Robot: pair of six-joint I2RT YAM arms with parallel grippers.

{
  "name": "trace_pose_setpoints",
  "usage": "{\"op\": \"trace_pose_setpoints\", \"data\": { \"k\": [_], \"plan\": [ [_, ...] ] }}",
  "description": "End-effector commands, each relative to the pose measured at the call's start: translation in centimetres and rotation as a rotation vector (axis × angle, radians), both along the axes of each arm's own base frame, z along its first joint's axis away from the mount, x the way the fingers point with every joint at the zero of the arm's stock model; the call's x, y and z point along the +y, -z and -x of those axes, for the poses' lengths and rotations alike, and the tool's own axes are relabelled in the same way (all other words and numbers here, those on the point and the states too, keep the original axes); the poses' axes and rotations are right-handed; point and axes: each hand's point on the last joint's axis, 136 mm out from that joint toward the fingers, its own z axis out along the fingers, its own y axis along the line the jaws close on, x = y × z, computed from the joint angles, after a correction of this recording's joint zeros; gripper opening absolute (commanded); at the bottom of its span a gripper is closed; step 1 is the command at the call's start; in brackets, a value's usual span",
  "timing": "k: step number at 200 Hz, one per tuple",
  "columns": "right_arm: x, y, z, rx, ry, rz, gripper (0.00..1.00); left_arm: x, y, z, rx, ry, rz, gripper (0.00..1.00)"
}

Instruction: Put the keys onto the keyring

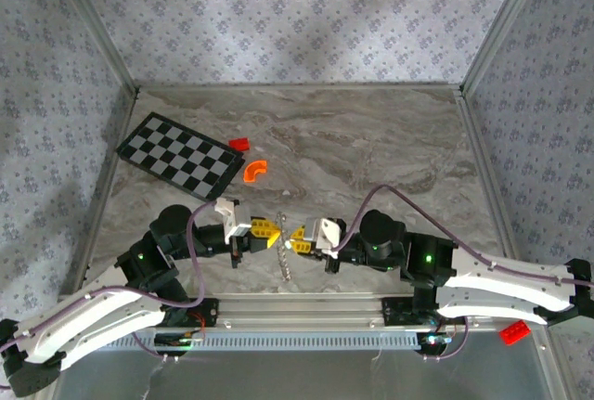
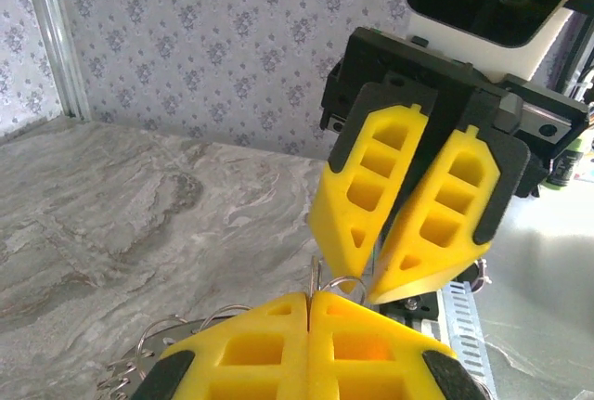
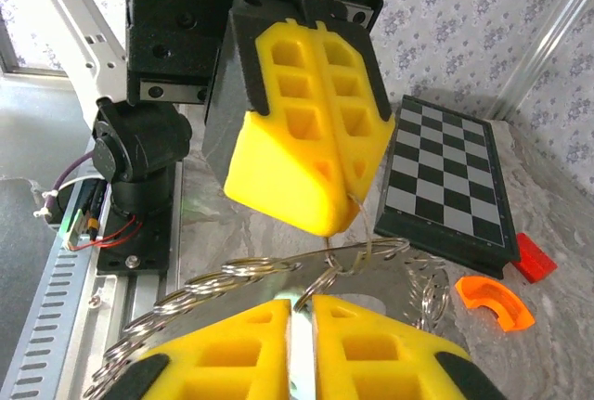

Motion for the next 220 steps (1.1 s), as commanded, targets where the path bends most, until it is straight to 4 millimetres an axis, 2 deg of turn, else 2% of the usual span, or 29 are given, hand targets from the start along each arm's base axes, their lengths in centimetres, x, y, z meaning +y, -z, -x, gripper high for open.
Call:
{"op": "trace_pose_setpoints", "data": {
  "k": [1,53,111,123,143,162,181,220],
  "plan": [
    [-0.2,-0.6,0.6,-0.014,-0.027,-0.03,0.16,0.3,-2.5,0.2,-0.055,-0.005,0.081,0.0],
    [-1.0,-1.7,0.5,-0.009,-0.007,-0.07,0.17,0.4,-2.9,0.3,-0.061,-0.001,0.092,0.0],
    [-2.4,-3.2,0.2,0.098,0.004,-0.146,0.18,0.5,-4.1,1.3,-0.071,0.051,0.133,0.0],
    [-2.4,-3.4,0.0,0.112,0.002,-0.154,0.24,0.5,-4.4,1.5,-0.071,0.056,0.142,0.0],
    [-2.5,-3.9,-0.2,0.123,0.009,-0.171,0.39,0.6,-4.7,1.6,-0.071,0.059,0.161,0.0],
    [-2.5,-4.4,-0.4,0.122,0.014,-0.195,0.45,0.7,-5.1,1.7,-0.073,0.062,0.195,0.0],
    [-2.2,-4.9,-0.4,0.122,0.004,-0.204,0.44,0.8,-5.4,1.9,-0.074,0.07,0.217,0.0],
    [-1.5,-5.6,-0.2,0.136,-0.034,-0.196,0.35,0.8,-5.5,2.0,-0.071,0.08,0.22,0.0]
  ]
}}
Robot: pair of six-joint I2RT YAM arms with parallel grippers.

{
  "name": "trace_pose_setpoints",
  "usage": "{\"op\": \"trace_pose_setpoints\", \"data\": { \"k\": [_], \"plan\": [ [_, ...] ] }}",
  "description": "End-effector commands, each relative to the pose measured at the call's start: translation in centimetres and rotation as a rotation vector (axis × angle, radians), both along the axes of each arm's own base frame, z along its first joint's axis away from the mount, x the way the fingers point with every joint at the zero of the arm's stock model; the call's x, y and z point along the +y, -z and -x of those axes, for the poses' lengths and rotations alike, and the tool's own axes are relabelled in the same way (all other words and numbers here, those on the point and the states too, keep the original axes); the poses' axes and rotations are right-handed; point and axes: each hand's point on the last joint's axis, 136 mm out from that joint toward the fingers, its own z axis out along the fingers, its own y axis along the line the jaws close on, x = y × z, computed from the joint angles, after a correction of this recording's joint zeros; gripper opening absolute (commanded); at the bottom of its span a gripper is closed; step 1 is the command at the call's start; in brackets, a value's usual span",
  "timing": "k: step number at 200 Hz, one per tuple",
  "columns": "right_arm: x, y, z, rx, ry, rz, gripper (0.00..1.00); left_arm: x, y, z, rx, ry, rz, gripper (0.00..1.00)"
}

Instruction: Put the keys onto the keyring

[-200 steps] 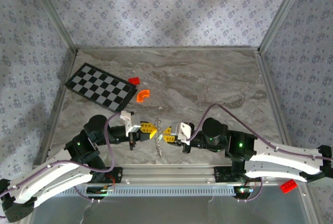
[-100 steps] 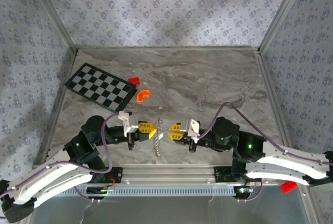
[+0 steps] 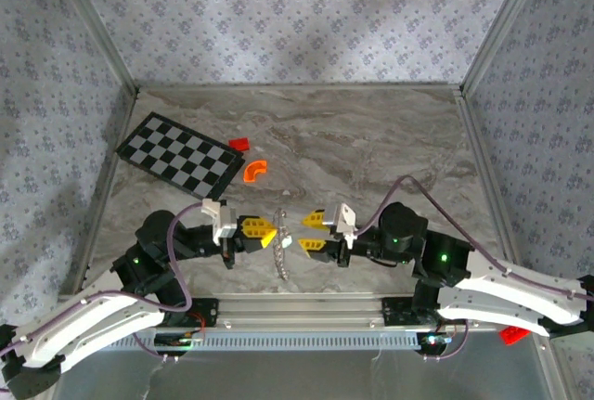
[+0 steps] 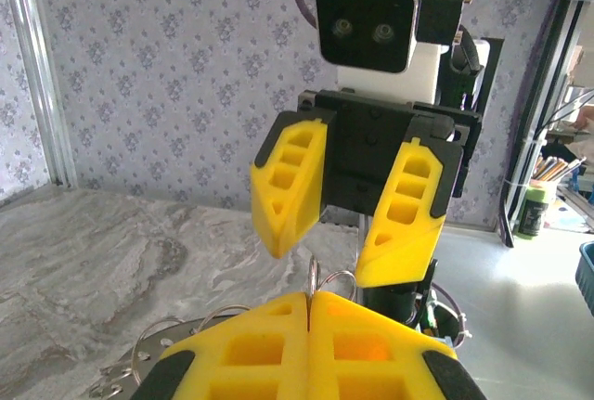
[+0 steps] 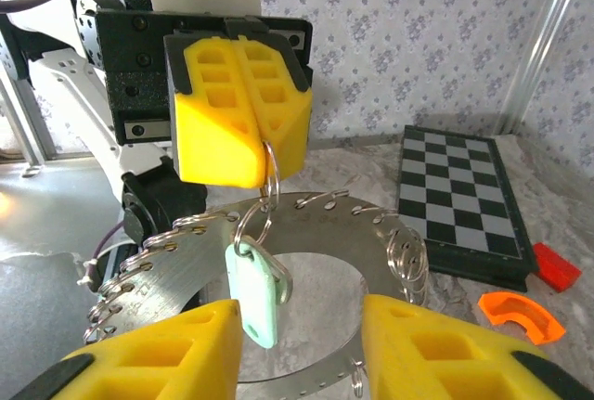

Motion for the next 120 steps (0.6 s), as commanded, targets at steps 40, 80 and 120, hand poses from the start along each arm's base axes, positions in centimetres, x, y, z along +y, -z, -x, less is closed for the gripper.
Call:
{"op": "trace_pose_setpoints", "data": {
  "k": [40,80,120],
  "plan": [
    [1.0,-3.3,0.0,-0.004,-0.052,-0.067,0.33,0.3,-2.3,1.0,-0.044,0.039,0.082,0.0],
    [1.4,-3.4,0.3,0.008,-0.077,-0.078,0.36,0.4,-1.8,0.9,-0.041,0.03,0.07,0.0],
    [1.7,-3.4,0.5,0.023,-0.092,-0.088,0.35,0.4,-1.6,0.8,-0.041,0.028,0.065,0.0]
  ]
}}
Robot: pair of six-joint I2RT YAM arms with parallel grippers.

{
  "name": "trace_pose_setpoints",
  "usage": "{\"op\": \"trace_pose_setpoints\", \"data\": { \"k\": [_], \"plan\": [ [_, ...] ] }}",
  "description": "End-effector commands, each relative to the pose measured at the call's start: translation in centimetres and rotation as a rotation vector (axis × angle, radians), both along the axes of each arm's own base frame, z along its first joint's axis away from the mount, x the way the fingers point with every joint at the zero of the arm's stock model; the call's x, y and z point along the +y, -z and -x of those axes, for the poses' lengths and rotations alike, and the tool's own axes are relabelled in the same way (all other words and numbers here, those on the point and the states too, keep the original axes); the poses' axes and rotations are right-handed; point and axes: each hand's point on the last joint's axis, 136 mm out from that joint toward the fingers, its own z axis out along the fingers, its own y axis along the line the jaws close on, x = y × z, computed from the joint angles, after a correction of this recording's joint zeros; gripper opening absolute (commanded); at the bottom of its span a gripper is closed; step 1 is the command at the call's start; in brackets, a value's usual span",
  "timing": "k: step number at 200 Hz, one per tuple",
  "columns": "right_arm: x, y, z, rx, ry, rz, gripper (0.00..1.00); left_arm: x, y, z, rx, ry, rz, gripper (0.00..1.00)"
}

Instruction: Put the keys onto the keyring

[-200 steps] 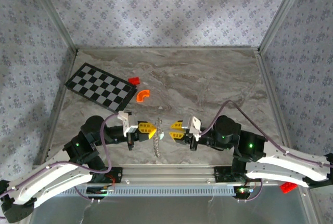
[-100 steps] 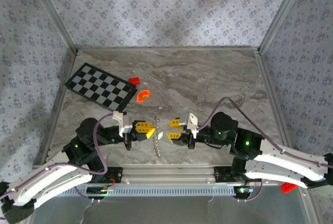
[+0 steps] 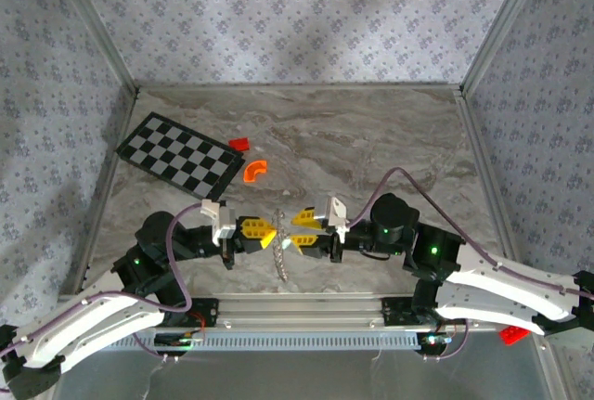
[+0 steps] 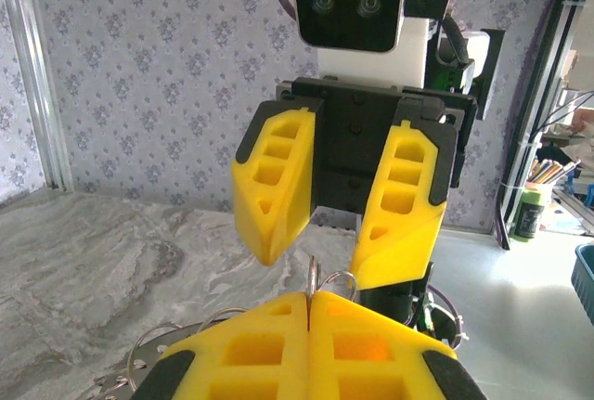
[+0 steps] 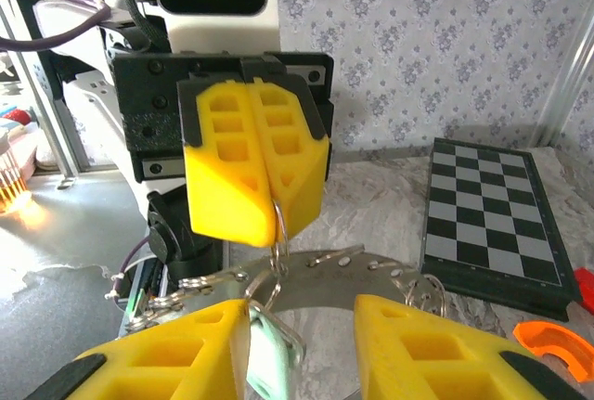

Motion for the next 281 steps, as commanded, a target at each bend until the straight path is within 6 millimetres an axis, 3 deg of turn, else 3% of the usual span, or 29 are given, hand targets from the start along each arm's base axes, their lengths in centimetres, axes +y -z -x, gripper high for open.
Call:
{"op": "trace_pose_setpoints", "data": {
  "k": [1,117,185,216,281],
  "plan": [
    [0.1,-2.3,0.4,0.0,-0.024,-0.065,0.35,0.3,-1.7,0.7,-0.042,0.021,0.056,0.0],
    [0.8,-1.9,0.3,0.019,-0.04,-0.059,0.36,0.2,-1.4,0.7,-0.036,0.023,0.052,0.0],
    [-0.3,-2.7,0.5,0.004,-0.026,-0.093,0.32,0.3,-1.5,0.6,-0.038,0.018,0.05,0.0],
    [-0.3,-2.4,0.1,0.001,-0.004,-0.083,0.28,0.3,-1.6,0.7,-0.041,0.019,0.053,0.0],
    [0.5,-1.3,-0.3,0.008,-0.004,-0.044,0.28,0.4,-1.6,0.7,-0.041,0.02,0.051,0.0]
  ]
}}
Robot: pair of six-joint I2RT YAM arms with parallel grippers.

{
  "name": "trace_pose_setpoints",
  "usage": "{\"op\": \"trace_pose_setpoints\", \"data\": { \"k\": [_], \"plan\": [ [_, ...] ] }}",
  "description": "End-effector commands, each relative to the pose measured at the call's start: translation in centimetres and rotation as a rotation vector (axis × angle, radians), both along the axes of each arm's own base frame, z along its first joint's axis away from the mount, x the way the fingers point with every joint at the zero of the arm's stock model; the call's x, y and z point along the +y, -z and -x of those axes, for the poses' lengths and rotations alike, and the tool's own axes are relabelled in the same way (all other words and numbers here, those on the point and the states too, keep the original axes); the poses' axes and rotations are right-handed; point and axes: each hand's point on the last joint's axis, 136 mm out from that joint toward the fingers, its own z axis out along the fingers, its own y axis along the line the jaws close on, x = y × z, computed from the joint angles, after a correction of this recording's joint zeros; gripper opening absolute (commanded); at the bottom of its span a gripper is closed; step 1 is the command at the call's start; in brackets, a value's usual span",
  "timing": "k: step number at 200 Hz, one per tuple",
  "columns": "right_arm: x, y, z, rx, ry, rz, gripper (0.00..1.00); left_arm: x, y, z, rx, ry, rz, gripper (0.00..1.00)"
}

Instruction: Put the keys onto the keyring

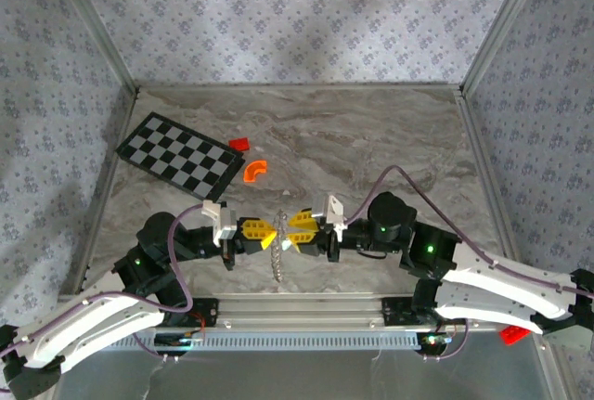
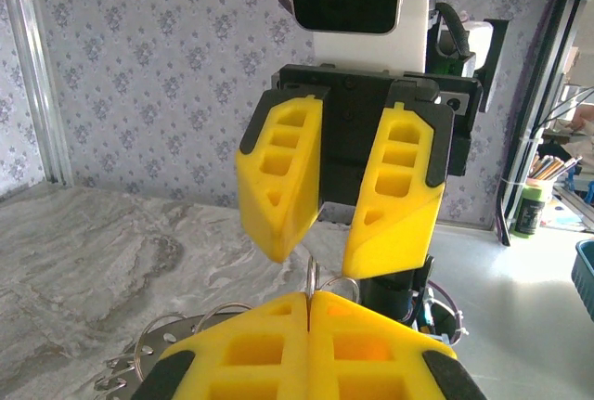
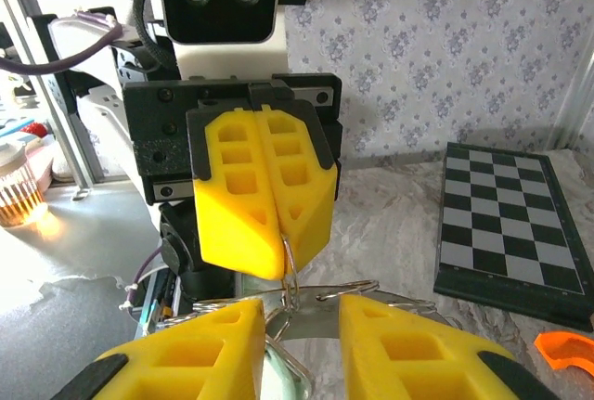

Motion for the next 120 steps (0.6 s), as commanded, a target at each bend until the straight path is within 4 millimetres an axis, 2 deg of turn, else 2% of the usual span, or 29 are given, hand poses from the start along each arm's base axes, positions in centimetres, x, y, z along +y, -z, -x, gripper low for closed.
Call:
{"op": "trace_pose_setpoints", "data": {
  "k": [1,120],
  "plan": [
    [-0.06,-1.2,-0.33,-0.019,0.013,-0.03,0.29,0.39,-2.06,0.75,-0.047,0.021,0.06,0.0],
    [0.58,-0.89,0.06,-0.001,-0.025,-0.023,0.27,0.41,-1.96,0.71,-0.042,0.018,0.058,0.0]
  ]
}}
